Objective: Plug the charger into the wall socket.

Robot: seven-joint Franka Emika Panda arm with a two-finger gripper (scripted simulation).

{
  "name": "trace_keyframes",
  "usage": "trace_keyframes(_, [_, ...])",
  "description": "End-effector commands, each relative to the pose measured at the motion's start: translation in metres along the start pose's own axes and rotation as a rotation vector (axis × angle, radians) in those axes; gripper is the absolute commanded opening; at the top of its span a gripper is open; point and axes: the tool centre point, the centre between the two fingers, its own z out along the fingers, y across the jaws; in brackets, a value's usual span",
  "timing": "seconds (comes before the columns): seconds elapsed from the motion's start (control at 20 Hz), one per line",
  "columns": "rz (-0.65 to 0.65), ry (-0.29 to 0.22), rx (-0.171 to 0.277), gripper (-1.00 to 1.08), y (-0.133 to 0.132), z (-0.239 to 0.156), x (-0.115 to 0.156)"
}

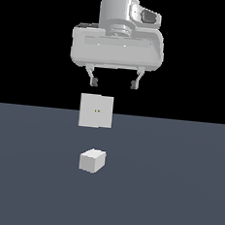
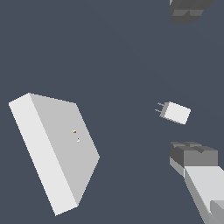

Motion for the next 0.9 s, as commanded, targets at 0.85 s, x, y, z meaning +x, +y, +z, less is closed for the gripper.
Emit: trace_keyframes(0.85, [0.257, 0.159, -0.034, 1.0, -0.014, 0.068, -0.056])
